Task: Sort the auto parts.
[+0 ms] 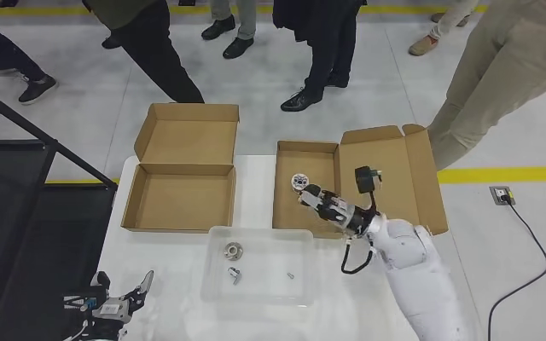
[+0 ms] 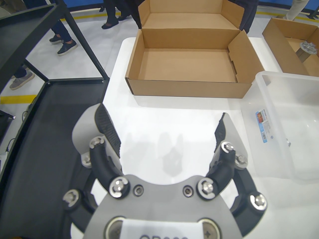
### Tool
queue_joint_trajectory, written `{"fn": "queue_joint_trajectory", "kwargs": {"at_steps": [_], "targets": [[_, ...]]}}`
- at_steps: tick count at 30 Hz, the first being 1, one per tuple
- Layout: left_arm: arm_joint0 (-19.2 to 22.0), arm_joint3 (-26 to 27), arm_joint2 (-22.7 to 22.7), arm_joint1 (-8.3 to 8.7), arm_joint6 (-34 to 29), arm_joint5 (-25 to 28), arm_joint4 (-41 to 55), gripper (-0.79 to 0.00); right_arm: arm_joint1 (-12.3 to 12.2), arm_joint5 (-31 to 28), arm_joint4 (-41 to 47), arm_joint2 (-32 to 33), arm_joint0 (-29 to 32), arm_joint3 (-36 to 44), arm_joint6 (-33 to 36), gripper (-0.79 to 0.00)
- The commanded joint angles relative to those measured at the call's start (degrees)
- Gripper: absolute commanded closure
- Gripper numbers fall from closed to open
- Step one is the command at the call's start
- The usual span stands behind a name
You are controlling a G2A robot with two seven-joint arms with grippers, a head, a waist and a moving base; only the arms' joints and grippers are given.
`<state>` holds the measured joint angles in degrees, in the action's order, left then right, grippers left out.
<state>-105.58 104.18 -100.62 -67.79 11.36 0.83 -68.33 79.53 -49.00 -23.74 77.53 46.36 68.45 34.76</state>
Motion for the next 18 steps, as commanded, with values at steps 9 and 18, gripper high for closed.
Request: {"fn": "queue_joint_trajectory", "kwargs": {"at_steps": [9, 18], "targets": [[0.0, 0.0, 0.0, 0.0, 0.0, 0.0, 0.0, -0.785, 0.5, 23.1, -25.2, -7.8, -6.6, -1.8, 0.6, 0.0], [0.0, 0.0, 0.0, 0.0, 0.0, 0.0, 0.0, -0.785, 1.1, 31.0, -31.8, -12.5, -10.8, -7.9, 4.9, 0.0]]}}
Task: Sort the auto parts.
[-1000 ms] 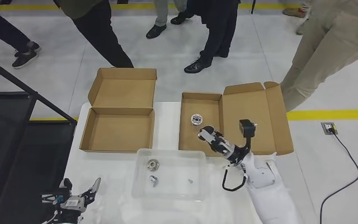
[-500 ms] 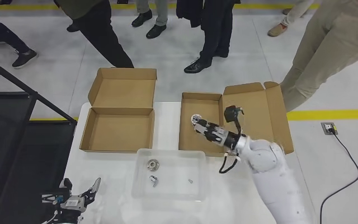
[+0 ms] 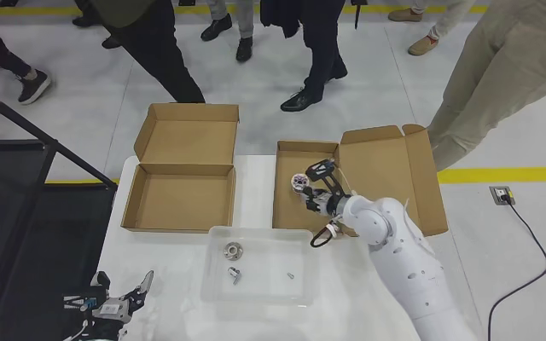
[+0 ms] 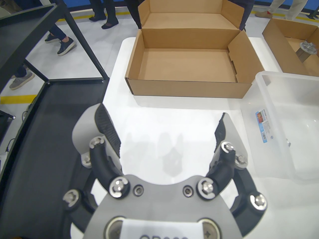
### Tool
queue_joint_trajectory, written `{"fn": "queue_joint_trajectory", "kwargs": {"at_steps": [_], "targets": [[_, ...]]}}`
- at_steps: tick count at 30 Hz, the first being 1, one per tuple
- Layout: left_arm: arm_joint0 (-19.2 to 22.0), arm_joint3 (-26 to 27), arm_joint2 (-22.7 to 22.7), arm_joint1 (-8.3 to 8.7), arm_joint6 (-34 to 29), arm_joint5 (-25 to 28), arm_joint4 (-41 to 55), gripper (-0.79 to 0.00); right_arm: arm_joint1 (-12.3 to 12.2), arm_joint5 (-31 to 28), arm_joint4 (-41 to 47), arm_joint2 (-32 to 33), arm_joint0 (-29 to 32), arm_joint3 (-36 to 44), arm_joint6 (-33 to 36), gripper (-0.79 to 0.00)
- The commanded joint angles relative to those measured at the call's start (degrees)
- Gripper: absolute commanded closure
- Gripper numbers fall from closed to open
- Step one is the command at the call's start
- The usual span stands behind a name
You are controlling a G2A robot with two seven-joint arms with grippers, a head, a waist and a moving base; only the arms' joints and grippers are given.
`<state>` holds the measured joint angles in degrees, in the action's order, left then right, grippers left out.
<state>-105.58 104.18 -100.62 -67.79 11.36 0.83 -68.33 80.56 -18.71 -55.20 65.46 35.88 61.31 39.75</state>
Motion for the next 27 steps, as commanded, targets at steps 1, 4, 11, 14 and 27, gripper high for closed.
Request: {"fn": "queue_joint_trajectory", "kwargs": {"at_steps": [1, 4, 11, 14, 27], "targets": [[0.0, 0.0, 0.0, 0.0, 0.0, 0.0, 0.0, -0.785, 0.3, 1.9, -1.2, -1.3, -1.0, -1.9, 0.1, 0.0], [0.0, 0.0, 0.0, 0.0, 0.0, 0.0, 0.0, -0.785, 0.9, 4.8, -3.1, -3.5, -2.5, -4.6, 0.5, 0.0], [0.0, 0.0, 0.0, 0.0, 0.0, 0.0, 0.0, -0.785, 2.7, 8.7, -5.9, -8.6, -6.5, -11.7, 1.3, 0.0], [0.0, 0.0, 0.0, 0.0, 0.0, 0.0, 0.0, -0.785, 3.5, 8.6, -5.9, -10.3, -8.2, -14.8, 1.5, 0.0], [0.0, 0.0, 0.0, 0.0, 0.0, 0.0, 0.0, -0.785, 6.7, 9.0, -4.6, -14.3, -13.2, -26.6, -1.7, -0.058]]}}
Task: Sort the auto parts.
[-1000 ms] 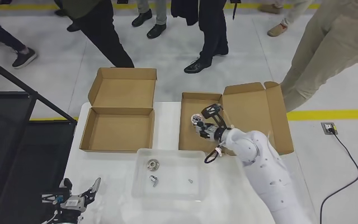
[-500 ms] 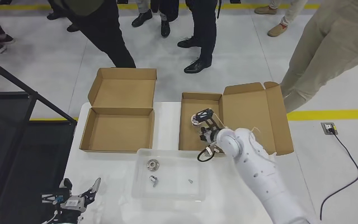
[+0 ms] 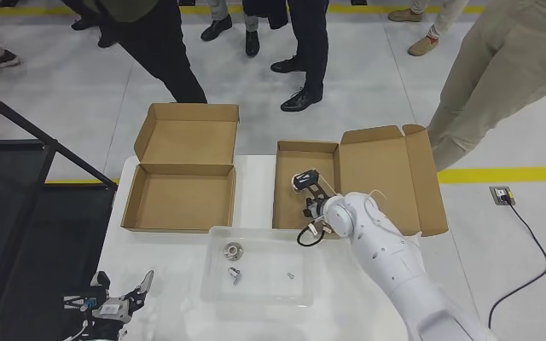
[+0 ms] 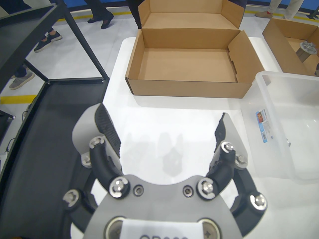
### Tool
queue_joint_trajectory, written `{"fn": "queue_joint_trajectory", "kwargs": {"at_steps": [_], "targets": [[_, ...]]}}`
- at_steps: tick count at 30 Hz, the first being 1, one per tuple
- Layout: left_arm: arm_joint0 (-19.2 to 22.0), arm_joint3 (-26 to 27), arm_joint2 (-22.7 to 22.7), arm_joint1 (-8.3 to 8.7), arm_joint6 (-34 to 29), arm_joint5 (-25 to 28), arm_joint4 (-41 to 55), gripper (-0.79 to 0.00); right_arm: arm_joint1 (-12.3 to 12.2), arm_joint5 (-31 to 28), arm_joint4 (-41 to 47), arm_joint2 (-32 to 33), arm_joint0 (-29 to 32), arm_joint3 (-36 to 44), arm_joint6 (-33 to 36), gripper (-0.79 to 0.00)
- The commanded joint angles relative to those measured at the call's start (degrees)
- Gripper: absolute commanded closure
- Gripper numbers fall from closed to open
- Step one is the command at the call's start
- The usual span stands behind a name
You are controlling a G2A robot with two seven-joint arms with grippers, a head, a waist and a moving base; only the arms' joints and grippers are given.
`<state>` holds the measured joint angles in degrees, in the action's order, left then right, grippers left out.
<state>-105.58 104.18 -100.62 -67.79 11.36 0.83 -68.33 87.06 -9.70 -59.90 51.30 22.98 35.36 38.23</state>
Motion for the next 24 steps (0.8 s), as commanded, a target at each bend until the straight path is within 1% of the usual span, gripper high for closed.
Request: {"fn": "queue_joint_trajectory", "kwargs": {"at_steps": [1, 3, 6, 12, 16, 19, 24], "targets": [[0.0, 0.0, 0.0, 0.0, 0.0, 0.0, 0.0, -0.785, 0.4, -0.1, 0.4, -0.3, -0.6, -1.6, -0.6, -0.095], [0.0, 0.0, 0.0, 0.0, 0.0, 0.0, 0.0, -0.785, 0.7, -0.2, 0.6, -0.5, -1.1, -2.6, -1.1, -0.203], [0.0, 0.0, 0.0, 0.0, 0.0, 0.0, 0.0, -0.785, 1.2, -0.3, 0.9, -0.8, -1.7, -4.0, -1.7, -0.234], [0.0, 0.0, 0.0, 0.0, 0.0, 0.0, 0.0, -0.785, 1.6, -0.1, 0.8, -0.9, -2.5, -5.4, -2.8, -0.237], [0.0, 0.0, 0.0, 0.0, 0.0, 0.0, 0.0, -0.785, 1.4, -0.6, 1.4, 0.0, -2.1, -3.9, -4.0, -0.243], [0.0, 0.0, 0.0, 0.0, 0.0, 0.0, 0.0, -0.785, 0.5, -2.1, 2.0, 1.5, -0.8, -0.7, -5.0, -0.234], [0.0, 0.0, 0.0, 0.0, 0.0, 0.0, 0.0, -0.785, -1.9, -4.0, 2.1, 5.7, 4.0, 9.4, -4.2, -0.228]]}}
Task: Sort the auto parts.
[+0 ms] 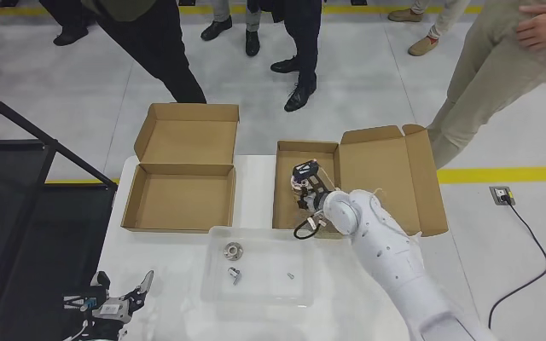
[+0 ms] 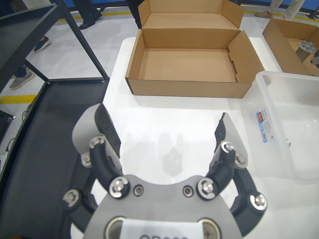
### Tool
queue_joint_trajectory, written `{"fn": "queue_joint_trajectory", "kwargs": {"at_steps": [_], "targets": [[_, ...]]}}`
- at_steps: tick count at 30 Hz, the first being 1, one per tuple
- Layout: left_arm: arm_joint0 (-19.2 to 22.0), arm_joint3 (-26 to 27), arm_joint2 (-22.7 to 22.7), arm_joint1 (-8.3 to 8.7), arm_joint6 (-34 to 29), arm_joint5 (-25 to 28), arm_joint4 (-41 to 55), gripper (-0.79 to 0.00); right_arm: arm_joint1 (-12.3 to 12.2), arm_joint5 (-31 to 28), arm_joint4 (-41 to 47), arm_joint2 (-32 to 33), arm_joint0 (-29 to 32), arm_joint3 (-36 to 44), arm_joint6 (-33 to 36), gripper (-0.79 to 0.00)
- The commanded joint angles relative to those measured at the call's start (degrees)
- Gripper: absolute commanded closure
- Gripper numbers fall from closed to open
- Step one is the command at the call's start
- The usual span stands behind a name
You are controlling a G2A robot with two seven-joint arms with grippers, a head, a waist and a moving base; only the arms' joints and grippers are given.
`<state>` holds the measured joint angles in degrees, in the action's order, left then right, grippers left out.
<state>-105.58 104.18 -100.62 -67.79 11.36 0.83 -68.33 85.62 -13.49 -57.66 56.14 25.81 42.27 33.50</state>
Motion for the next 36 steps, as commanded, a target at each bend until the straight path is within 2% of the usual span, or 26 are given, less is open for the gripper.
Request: {"fn": "queue_joint_trajectory", "kwargs": {"at_steps": [1, 6, 12, 18, 24, 28, 36], "targets": [[0.0, 0.0, 0.0, 0.0, 0.0, 0.0, 0.0, -0.785, -1.2, -0.5, -0.4, 2.2, 3.0, 6.3, 1.3, -0.228], [0.0, 0.0, 0.0, 0.0, 0.0, 0.0, 0.0, -0.785, -3.8, -2.1, -0.9, 7.4, 11.3, 22.3, 6.4, -0.225], [0.0, 0.0, 0.0, 0.0, 0.0, 0.0, 0.0, -0.785, -6.2, -8.7, 1.5, 12.0, 21.7, 42.1, 15.2, -0.243], [0.0, 0.0, 0.0, 0.0, 0.0, 0.0, 0.0, -0.785, -7.3, -13.6, 3.7, 11.1, 26.8, 51.7, 25.9, -0.292], [0.0, 0.0, 0.0, 0.0, 0.0, 0.0, 0.0, -0.785, -7.7, -11.6, 2.0, 6.6, 28.4, 54.7, 35.8, -0.265], [0.0, 0.0, 0.0, 0.0, 0.0, 0.0, 0.0, -0.785, -7.4, -9.2, 0.5, 2.0, 27.9, 53.3, 40.4, -0.249], [0.0, 0.0, 0.0, 0.0, 0.0, 0.0, 0.0, -0.785, -6.3, -6.2, -1.5, -3.6, 23.6, 45.0, 38.5, -0.206]]}}
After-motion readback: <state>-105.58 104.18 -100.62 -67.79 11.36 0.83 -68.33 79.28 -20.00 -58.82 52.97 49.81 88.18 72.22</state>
